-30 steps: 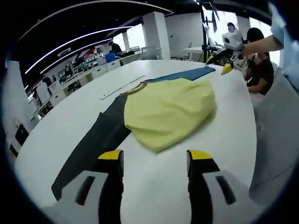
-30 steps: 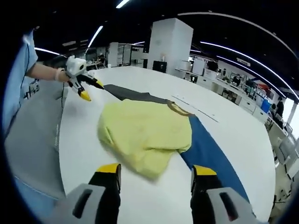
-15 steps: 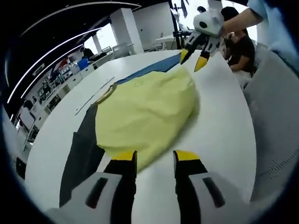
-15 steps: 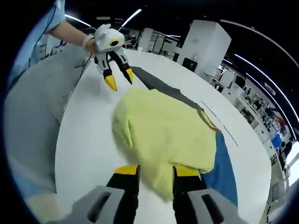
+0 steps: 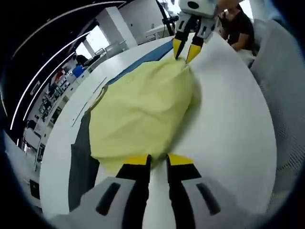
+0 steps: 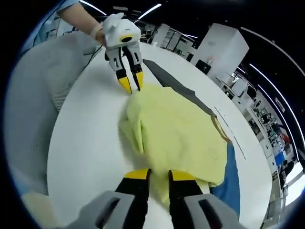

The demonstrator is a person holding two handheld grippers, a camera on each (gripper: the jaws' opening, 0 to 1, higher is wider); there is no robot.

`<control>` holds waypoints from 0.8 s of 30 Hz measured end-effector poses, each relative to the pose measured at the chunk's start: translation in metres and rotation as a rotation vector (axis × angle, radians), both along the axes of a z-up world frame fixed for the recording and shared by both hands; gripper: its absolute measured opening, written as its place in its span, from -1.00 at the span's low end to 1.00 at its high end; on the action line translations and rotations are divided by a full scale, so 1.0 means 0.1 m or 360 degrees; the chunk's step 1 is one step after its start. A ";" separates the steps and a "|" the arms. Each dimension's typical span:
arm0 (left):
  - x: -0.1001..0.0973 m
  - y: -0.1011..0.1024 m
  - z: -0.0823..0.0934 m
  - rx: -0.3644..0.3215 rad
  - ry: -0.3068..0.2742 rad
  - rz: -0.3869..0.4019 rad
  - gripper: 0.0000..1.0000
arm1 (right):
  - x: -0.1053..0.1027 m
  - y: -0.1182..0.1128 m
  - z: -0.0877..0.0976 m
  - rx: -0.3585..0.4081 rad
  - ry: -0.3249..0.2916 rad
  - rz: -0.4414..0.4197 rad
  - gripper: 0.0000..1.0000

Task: Fold the garment on the visible template until the final outline fits inside the template.

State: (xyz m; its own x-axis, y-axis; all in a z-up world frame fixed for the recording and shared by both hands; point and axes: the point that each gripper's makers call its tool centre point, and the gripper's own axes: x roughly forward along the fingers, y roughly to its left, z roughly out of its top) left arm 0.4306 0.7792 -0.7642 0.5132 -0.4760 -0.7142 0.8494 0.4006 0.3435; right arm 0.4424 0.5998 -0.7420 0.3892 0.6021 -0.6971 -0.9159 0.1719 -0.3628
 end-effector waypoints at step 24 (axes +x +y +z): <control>0.53 0.15 0.73 -0.0445 -0.0024 0.0395 -1.00 | 0.52 0.13 0.65 0.0323 0.0031 -0.0227 -1.00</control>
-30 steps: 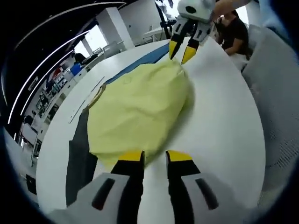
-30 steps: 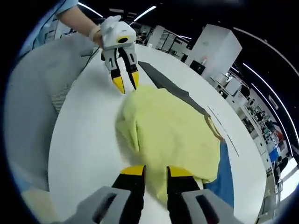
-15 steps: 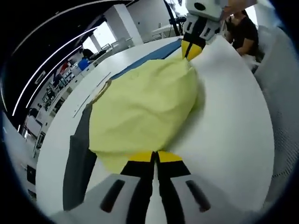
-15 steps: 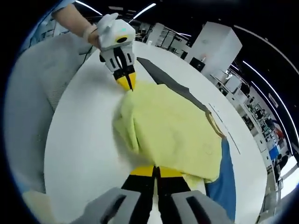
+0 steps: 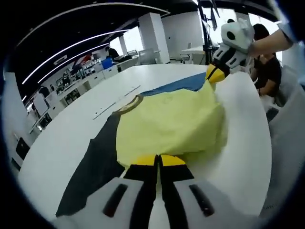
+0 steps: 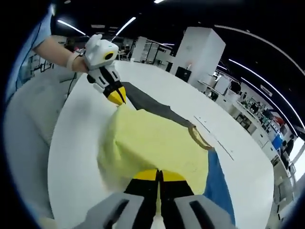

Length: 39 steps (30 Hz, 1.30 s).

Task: Fold the garment on the visible template until the final outline fits inside the template.

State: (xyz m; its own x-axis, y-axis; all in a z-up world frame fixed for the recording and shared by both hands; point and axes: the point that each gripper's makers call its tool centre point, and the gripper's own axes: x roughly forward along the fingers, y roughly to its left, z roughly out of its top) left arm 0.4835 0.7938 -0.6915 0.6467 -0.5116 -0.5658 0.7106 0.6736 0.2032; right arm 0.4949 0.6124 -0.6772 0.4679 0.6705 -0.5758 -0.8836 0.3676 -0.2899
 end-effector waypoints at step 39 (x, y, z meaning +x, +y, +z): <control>1.20 0.03 -0.42 0.0017 0.0228 0.0020 -1.00 | 1.37 -0.09 -0.71 -0.0197 0.0151 -0.0233 -1.00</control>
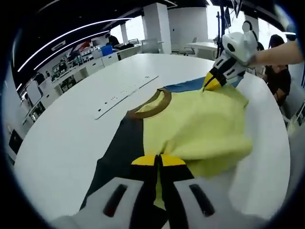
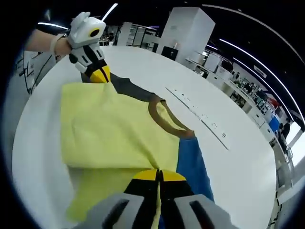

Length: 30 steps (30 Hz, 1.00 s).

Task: Fold the garment on the visible template until the final outline fits inside the template.

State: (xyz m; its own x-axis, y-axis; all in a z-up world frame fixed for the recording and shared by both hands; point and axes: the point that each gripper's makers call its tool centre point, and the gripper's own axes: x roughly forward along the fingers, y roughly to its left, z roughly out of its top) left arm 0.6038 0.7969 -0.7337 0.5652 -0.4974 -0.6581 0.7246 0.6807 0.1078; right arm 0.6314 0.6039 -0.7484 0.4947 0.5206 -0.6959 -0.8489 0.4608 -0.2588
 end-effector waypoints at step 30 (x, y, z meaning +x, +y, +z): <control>-0.10 -0.15 -0.02 -0.0094 0.0002 -0.0132 -0.23 | -0.10 0.02 0.00 0.0244 0.0155 -0.0116 -0.29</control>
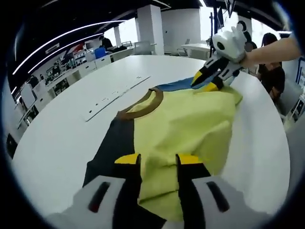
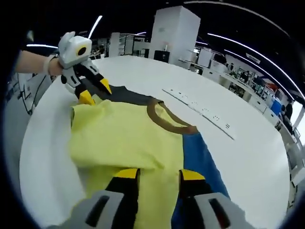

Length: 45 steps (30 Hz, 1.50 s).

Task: Fold the garment on the visible template until the final outline fits inside the template.

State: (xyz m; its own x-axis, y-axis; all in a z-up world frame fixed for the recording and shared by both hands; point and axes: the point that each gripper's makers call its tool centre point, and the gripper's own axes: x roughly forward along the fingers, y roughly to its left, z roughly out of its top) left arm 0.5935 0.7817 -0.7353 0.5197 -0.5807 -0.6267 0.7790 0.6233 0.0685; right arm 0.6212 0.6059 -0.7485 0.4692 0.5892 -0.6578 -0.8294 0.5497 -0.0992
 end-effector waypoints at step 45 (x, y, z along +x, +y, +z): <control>-0.58 -0.07 0.19 -0.0276 0.0043 0.0185 0.46 | -0.43 -0.60 0.31 0.0450 0.0060 -0.0455 0.72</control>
State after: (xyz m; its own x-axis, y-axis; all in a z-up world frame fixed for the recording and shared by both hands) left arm 0.5360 0.7751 -0.7160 0.5740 -0.6181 -0.5371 0.7012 0.7098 -0.0674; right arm 0.5786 0.5458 -0.7179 0.6189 0.5988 -0.5083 -0.6394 0.7600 0.1167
